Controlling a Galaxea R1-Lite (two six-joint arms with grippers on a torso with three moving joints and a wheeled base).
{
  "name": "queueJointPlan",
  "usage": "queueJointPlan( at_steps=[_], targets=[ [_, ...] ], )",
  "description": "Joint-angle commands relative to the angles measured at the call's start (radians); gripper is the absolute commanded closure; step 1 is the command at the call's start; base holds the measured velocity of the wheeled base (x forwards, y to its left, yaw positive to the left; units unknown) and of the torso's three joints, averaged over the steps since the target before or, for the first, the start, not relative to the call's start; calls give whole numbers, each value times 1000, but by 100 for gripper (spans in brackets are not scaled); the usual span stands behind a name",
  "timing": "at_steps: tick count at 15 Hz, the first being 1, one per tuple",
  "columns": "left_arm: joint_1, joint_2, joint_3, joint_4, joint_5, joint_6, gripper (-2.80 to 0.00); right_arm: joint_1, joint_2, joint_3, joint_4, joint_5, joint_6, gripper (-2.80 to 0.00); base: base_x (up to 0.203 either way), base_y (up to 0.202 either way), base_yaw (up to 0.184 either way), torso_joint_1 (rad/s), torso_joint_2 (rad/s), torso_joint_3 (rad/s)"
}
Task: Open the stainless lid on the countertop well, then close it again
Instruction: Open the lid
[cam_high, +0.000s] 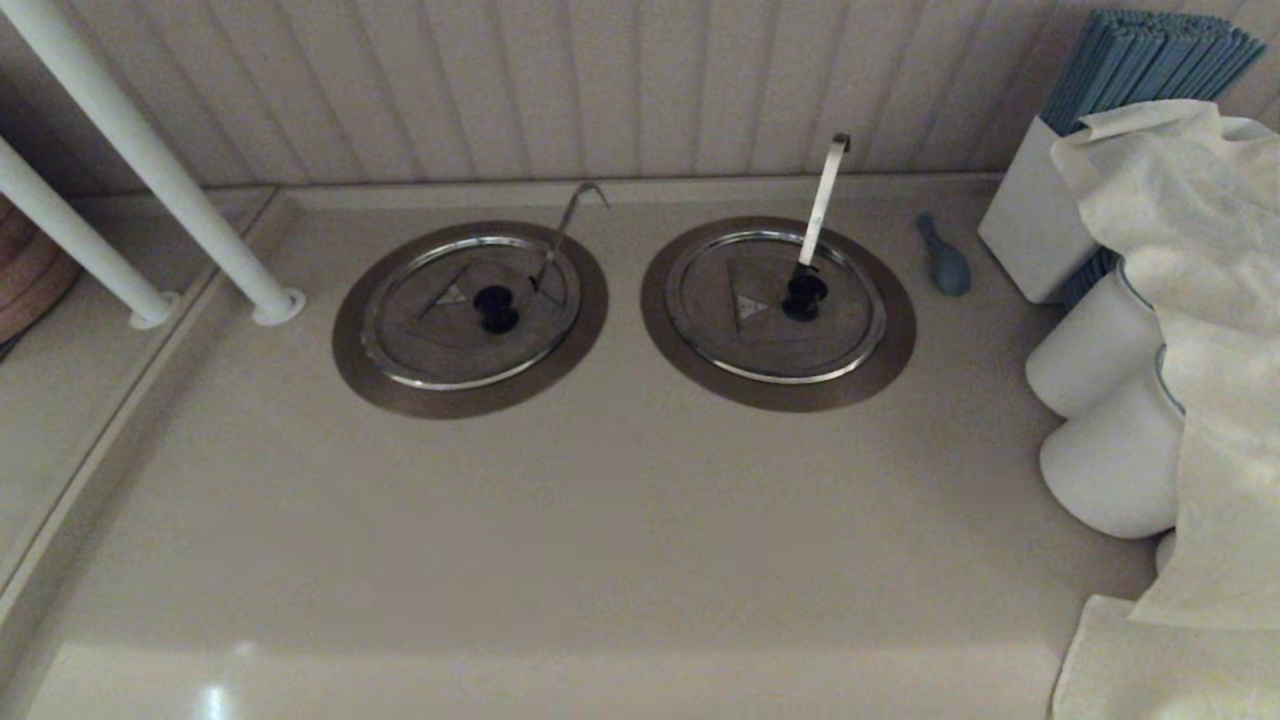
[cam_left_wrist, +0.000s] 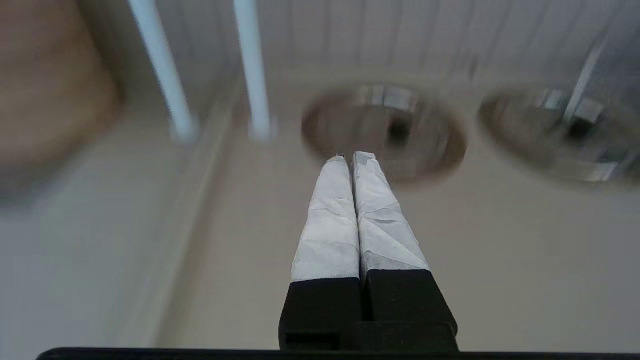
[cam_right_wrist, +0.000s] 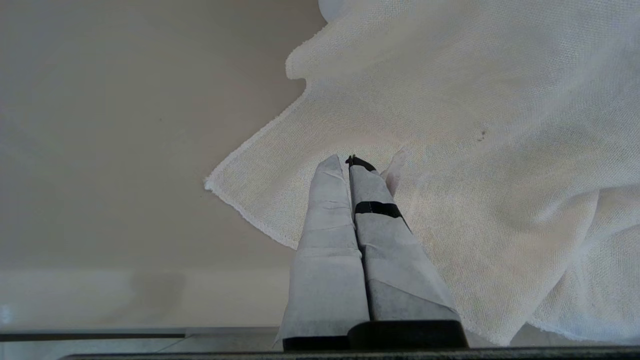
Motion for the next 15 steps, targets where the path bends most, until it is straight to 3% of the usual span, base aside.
queueJointPlan(
  at_steps=[1,3,6,9,12,15],
  targets=[
    [-3,217,-193,32,-3,4,0,0,0,0,0,0,-1,0,0,0,0,0,0,0],
    [-4,423,-349,44,-19,39,0,1,0,0,0,0,-1,0,0,0,0,0,0,0],
    [-5,744,-536,-25,-63,87,0,0,0,0,0,0,-1,0,0,0,0,0,0,0],
    [-3,1057,-746,-88,-78,94,0,0,0,0,0,0,-1,0,0,0,0,0,0,0],
    [-3,1276,-845,-123,-95,23,0,0,0,0,0,0,-1,0,0,0,0,0,0,0],
    [-4,1440,-839,-207,-98,-74,0,0,0,0,0,0,-1,0,0,0,0,0,0,0]
  ],
)
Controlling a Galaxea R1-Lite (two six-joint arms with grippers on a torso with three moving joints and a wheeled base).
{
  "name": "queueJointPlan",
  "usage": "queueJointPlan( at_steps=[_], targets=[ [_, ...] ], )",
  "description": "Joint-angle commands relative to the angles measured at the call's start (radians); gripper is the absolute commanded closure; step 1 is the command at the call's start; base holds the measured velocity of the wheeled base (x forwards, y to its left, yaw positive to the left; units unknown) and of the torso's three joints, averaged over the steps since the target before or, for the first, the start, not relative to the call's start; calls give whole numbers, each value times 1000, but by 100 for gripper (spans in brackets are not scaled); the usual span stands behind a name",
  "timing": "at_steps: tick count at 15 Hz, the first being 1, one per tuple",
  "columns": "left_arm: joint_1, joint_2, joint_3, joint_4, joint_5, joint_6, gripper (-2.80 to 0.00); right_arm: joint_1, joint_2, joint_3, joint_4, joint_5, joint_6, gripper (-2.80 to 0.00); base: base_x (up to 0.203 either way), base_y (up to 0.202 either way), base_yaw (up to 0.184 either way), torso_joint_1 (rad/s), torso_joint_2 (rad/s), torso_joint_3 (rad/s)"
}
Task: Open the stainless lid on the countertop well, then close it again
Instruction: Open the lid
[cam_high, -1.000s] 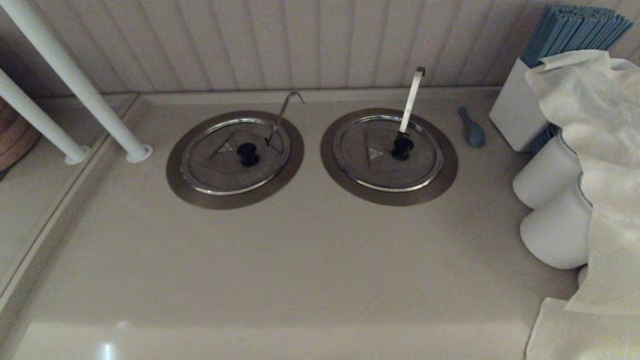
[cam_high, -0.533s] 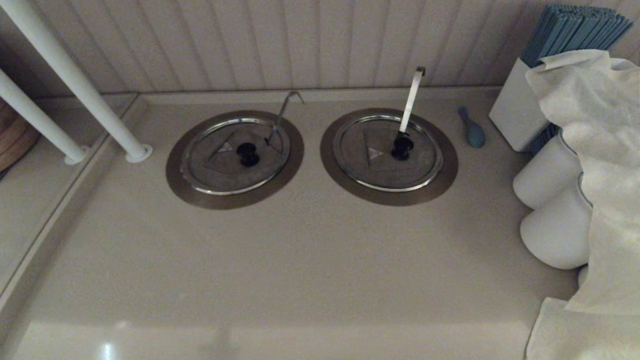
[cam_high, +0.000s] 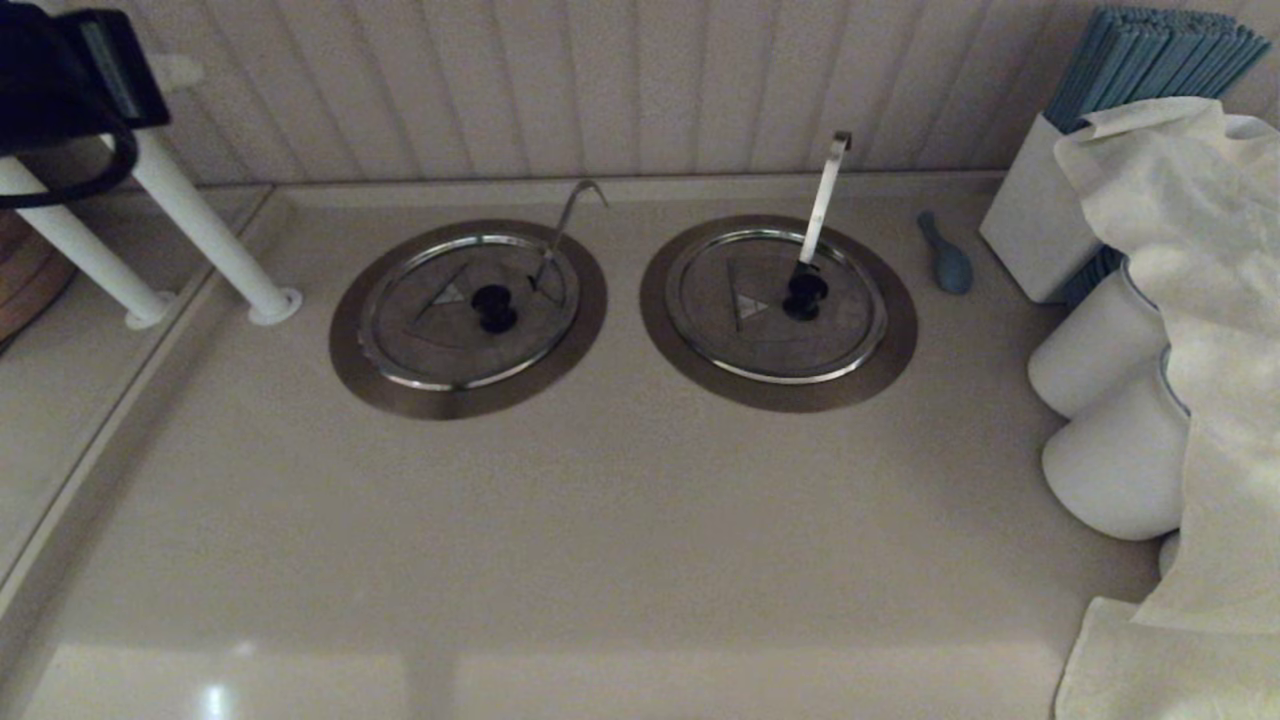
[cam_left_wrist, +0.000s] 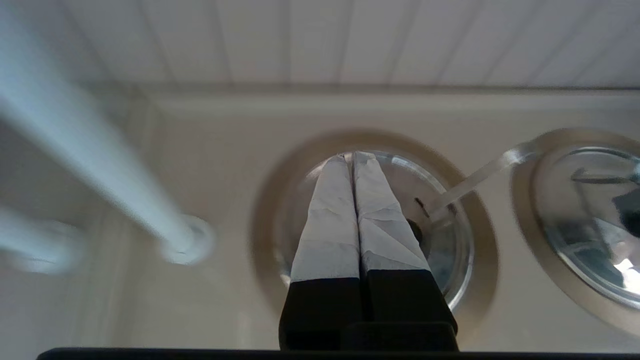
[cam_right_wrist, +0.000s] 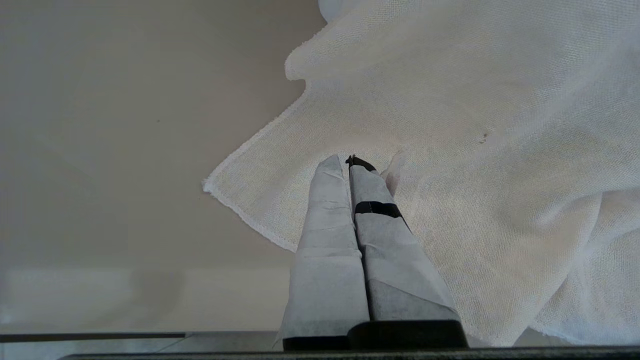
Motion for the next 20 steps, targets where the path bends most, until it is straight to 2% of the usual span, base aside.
queueJointPlan(
  at_steps=[1,3,4,5,7,8,11,14,15,17,20],
  targets=[
    [0,176,34,-112,-2,-49,0,0,0,0,0,0,0,0,0,0,0,0,0,0],
    [-1,273,80,-354,-4,-80,0,0,0,0,0,0,0,0,0,0,0,0,0,0],
    [-2,285,126,-413,-15,-88,0,0,0,0,0,0,0,0,0,0,0,0,0,0],
    [-2,266,156,-415,-53,-91,0,0,0,0,0,0,0,0,0,0,0,0,0,0],
    [-2,200,221,-416,-186,-93,0,0,0,0,0,0,0,0,0,0,0,0,0,0],
    [-5,181,242,-416,-222,-95,0,0,0,0,0,0,0,0,0,0,0,0,0,0],
    [-27,182,276,-420,-234,-87,0,0,0,0,0,0,0,0,0,0,0,0,0,0],
    [-52,224,324,-423,-213,64,0,0,0,0,0,0,0,0,0,0,0,0,0,0],
    [-66,239,329,-426,-199,73,-280,0,0,0,0,0,0,0,0,0,0,0,0,0],
    [-93,290,330,-498,-151,76,-280,2,0,0,0,0,0,0,0,0,0,0,0,0],
    [-144,385,328,-698,-16,73,-280,1,0,0,0,0,0,0,0,0,0,0,0,0]
  ],
)
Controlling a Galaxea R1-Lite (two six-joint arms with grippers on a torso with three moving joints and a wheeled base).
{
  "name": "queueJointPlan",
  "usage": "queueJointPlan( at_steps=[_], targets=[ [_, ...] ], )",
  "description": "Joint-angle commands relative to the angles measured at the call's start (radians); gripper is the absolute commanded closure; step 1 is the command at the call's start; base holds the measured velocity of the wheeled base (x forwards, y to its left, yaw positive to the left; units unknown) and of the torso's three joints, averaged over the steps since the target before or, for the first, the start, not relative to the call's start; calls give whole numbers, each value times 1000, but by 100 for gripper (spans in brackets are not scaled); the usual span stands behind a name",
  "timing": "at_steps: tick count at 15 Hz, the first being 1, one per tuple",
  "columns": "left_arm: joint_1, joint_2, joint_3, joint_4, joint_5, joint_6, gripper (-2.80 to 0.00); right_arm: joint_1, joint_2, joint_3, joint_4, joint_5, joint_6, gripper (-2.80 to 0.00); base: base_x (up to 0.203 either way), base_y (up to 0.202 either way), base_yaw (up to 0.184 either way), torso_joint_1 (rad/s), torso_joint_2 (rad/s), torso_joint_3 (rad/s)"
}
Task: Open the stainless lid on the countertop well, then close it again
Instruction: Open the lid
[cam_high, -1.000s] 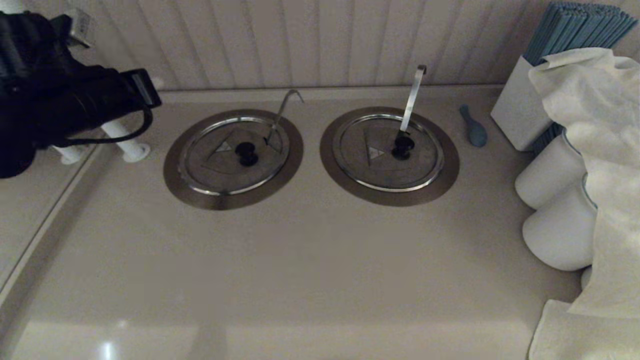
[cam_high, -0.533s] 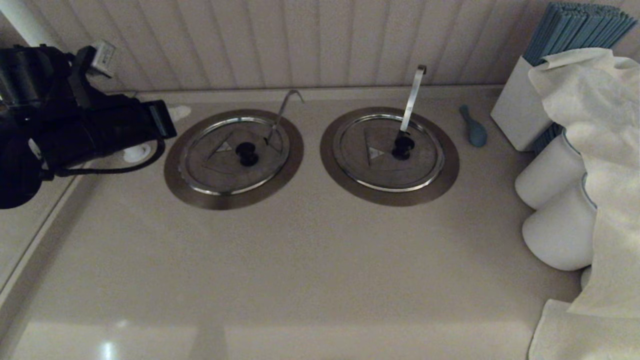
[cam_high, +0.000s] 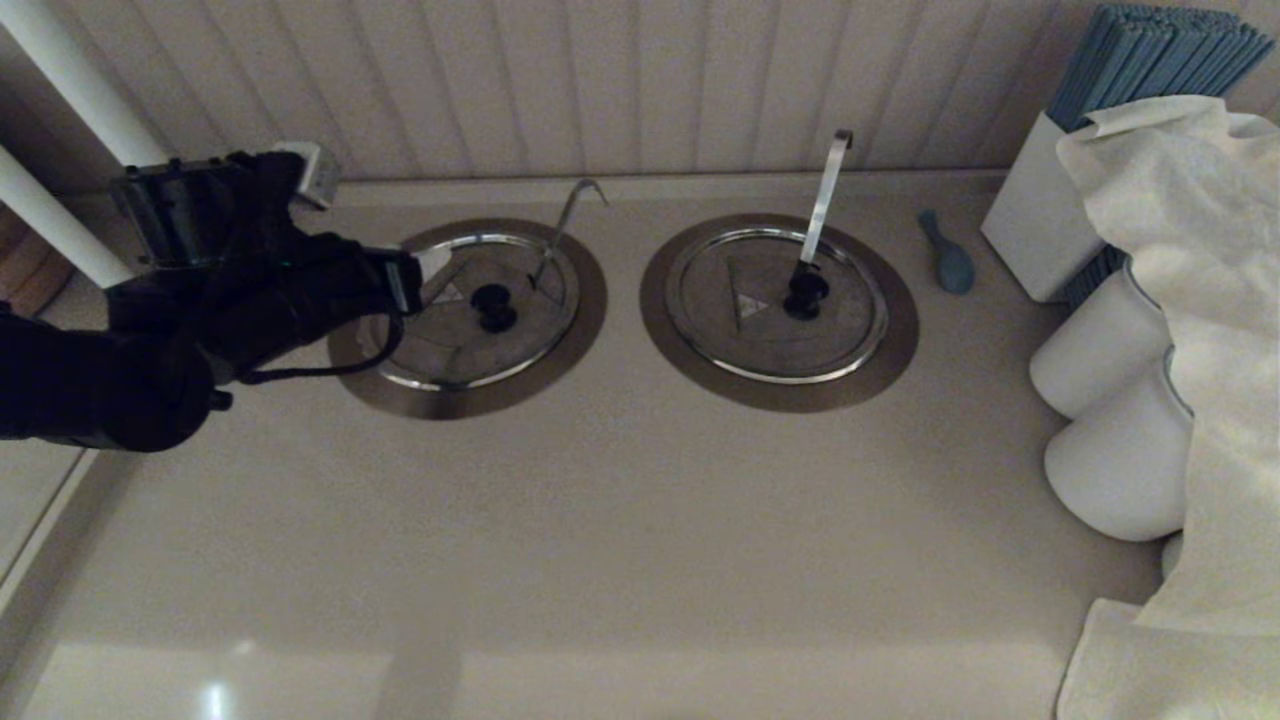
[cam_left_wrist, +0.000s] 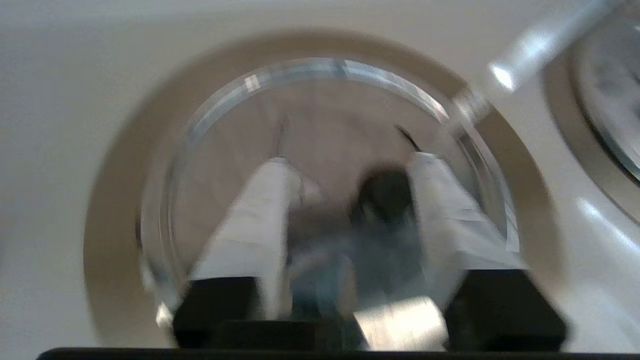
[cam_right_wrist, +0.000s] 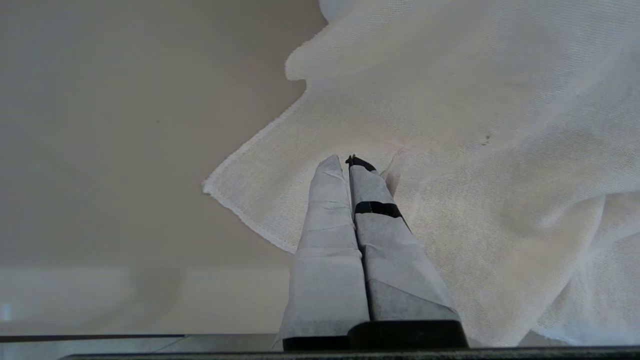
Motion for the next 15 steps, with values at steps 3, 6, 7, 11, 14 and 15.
queueJointPlan(
  at_steps=[3,6,7,11,14,15],
  targets=[
    [-23,50,25,-92,38,1,-280,0,0,0,0,0,0,0,0,0,0,0,0,0],
    [-23,73,75,-269,36,1,-280,0,0,0,0,0,0,0,0,0,0,0,0,0],
    [-23,106,77,-294,40,3,-280,1,0,0,0,0,0,0,0,0,0,0,0,0],
    [-25,139,80,-293,36,3,-280,0,0,0,0,0,0,0,0,0,0,0,0,0],
    [-25,147,86,-293,35,5,-280,2,0,0,0,0,0,0,0,0,0,0,0,0],
    [-25,151,89,-293,32,5,-280,0,0,0,0,0,0,0,0,0,0,0,0,0]
  ],
)
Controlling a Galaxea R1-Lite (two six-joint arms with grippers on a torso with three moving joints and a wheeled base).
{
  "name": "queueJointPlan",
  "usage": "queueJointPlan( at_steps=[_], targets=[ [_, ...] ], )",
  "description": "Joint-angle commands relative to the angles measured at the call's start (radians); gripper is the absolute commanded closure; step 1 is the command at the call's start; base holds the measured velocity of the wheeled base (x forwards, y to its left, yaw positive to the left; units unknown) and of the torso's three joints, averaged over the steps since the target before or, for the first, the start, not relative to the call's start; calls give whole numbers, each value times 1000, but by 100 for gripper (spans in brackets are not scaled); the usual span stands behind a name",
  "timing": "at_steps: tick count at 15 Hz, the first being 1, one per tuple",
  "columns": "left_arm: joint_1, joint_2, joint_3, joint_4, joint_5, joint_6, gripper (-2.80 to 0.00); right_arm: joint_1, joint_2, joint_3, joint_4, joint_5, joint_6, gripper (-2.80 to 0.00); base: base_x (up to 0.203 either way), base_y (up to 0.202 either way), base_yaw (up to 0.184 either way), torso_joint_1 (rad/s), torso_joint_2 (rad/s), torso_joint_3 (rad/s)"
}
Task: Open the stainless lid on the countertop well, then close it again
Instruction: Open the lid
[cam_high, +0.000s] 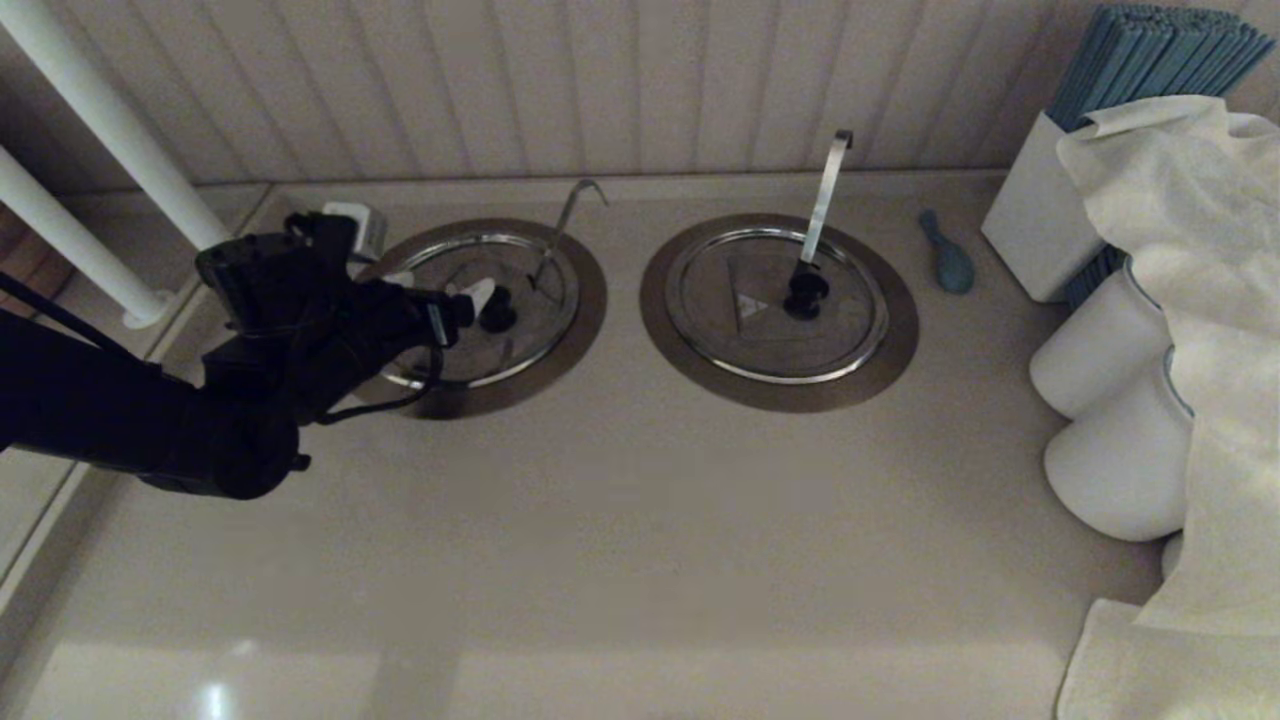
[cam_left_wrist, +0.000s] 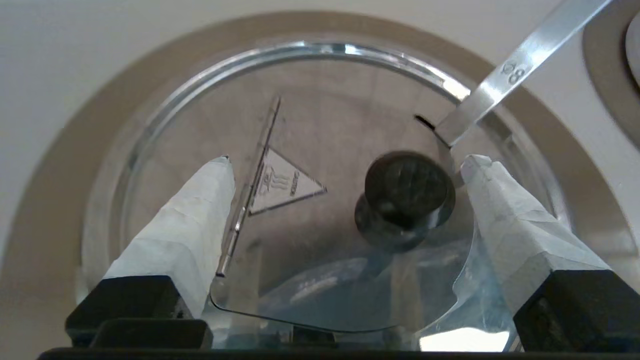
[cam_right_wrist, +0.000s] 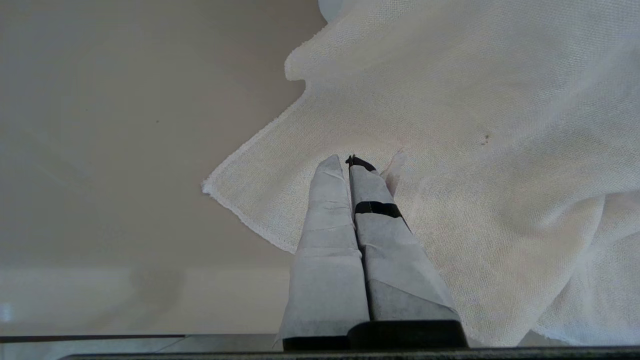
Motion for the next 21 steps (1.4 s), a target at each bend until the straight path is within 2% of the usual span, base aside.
queueJointPlan(
  at_steps=[1,11,16,18,21],
  targets=[
    [0,13,6,-7,-16,0,-280,-1,0,0,0,1,-1,0,0,0,0,0,0,0],
    [-9,62,41,-18,-88,-3,-280,-1,0,0,0,1,-1,0,0,0,0,0,0,0],
    [-11,102,16,-74,-83,1,-280,-1,0,0,0,1,-1,0,0,0,0,0,0,0],
    [-10,167,-20,-176,-42,-1,-280,-1,0,0,0,1,-1,0,0,0,0,0,0,0],
    [-9,173,-33,-191,-19,-2,-280,-1,0,0,0,1,-1,0,0,0,0,0,0,0]
  ],
)
